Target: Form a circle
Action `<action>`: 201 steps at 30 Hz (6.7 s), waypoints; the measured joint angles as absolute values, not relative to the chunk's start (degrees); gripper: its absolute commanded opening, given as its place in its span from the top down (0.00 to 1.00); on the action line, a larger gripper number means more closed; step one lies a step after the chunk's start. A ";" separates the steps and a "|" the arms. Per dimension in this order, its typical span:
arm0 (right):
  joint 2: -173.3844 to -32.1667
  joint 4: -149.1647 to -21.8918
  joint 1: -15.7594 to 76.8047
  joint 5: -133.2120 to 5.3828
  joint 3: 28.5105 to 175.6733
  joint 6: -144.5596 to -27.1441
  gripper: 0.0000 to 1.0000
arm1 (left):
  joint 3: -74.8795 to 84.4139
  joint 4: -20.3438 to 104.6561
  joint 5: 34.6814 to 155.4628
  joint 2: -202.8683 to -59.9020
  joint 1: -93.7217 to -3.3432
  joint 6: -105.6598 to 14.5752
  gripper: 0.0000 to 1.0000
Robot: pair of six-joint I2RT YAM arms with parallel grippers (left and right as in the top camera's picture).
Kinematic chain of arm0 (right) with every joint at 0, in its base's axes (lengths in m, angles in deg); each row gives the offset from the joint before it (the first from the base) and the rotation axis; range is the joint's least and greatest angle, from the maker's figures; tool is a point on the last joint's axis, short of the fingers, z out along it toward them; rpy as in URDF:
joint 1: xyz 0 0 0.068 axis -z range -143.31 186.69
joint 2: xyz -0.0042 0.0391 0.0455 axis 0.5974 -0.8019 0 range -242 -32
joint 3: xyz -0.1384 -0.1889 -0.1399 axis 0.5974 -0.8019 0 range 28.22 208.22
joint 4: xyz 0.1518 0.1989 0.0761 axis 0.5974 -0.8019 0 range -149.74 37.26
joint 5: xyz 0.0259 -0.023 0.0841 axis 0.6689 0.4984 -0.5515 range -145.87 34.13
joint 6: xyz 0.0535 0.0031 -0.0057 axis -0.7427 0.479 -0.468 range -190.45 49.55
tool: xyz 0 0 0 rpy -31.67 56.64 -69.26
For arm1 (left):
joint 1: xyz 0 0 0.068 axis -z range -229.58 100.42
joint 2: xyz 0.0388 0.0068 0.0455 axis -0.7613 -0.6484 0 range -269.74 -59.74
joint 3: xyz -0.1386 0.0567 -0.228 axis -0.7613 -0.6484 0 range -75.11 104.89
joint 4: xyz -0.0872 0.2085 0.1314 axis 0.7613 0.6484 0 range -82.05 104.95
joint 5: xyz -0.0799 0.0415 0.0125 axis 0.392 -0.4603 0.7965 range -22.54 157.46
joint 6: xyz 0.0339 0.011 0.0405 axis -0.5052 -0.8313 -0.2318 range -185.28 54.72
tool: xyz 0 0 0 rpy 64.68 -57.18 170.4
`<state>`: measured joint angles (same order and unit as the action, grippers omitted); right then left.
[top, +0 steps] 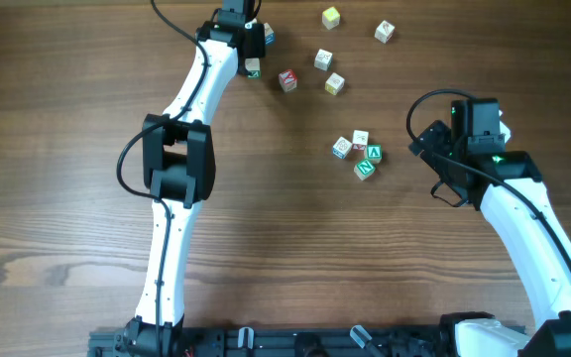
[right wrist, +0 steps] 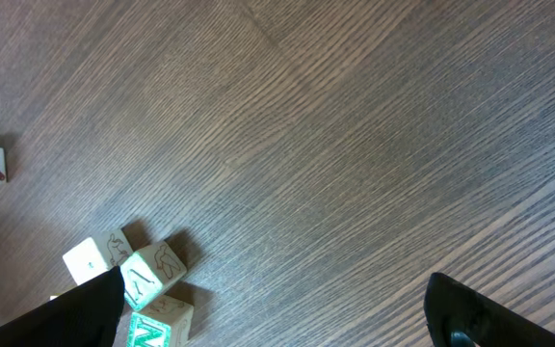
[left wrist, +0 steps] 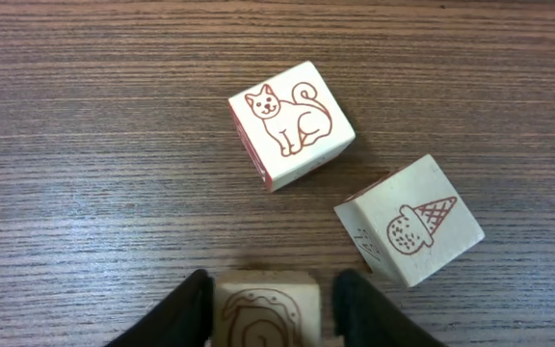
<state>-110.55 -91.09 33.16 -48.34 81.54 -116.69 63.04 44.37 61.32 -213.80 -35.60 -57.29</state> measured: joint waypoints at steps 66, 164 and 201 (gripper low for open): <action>-110.98 -96.90 58.75 -59.90 83.57 -105.65 0.00 | 61.90 100.70 67.38 -157.78 -8.04 -63.76 0.96; -110.98 -97.95 58.75 -59.90 83.61 -105.24 0.00 | -21.99 1.12 69.13 -164.92 -5.70 -61.20 0.48; -110.98 -98.00 58.75 -60.60 83.61 -105.24 0.00 | -21.92 12.51 68.43 -164.36 -6.05 -1.95 0.96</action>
<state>-110.98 -98.00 58.75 -60.60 83.61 -105.24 -21.92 12.51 68.43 -164.36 -6.05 -1.95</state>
